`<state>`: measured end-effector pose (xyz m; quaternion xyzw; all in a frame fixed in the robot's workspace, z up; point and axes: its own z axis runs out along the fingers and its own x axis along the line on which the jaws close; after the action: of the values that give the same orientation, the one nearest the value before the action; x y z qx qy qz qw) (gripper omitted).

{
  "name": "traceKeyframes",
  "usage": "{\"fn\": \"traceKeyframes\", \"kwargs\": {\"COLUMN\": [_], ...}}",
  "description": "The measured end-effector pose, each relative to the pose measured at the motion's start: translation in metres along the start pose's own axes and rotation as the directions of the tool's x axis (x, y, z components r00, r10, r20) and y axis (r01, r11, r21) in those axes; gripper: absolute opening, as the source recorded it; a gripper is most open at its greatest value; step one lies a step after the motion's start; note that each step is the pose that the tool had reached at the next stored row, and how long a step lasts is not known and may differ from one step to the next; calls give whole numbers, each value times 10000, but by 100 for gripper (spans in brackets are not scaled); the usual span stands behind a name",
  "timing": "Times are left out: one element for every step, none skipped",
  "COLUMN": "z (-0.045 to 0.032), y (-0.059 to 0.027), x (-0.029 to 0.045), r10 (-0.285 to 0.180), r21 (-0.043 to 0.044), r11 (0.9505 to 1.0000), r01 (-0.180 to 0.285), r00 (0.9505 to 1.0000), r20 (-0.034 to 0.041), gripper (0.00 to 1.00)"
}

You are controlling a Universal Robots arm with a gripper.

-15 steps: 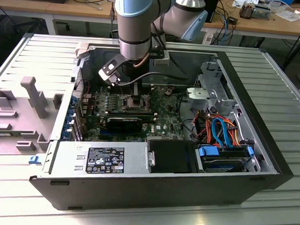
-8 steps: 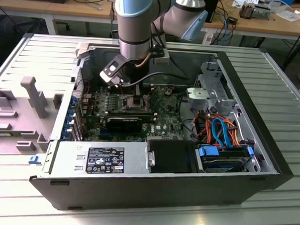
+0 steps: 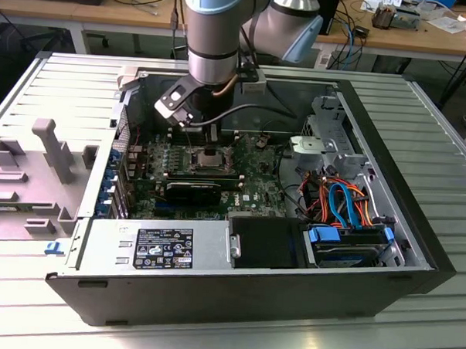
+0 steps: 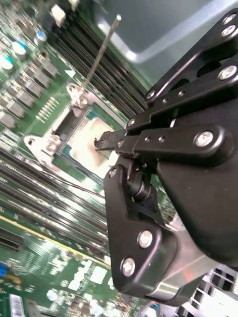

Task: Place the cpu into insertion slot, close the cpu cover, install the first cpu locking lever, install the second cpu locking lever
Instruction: 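Place the cpu into insertion slot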

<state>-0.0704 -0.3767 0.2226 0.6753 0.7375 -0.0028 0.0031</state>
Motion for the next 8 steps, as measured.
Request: {"fn": "traceKeyframes", "kwargs": {"z": [-2,-8,-24,-49,-68,-100,-131,-150], "y": [12,28,37,43,46,49,50,50], "x": [-1,-3,-4,-5,-5,-5,-5,-6], "r10": [-1,-1,-2,-2,-2,-1,0,1], "r21": [140,182,192,198,199,200,200,201], "r11": [9999,9998,9998,9998,9998,9998,9998,9998], "r01": [1,1,2,2,2,2,0,0], "r00": [10000,10000,10000,10000,10000,10000,10000,10000], "r20": [-11,-13,-15,-15,-16,-17,-17,-16], "gripper": [11,11,11,11,11,11,11,11]}}
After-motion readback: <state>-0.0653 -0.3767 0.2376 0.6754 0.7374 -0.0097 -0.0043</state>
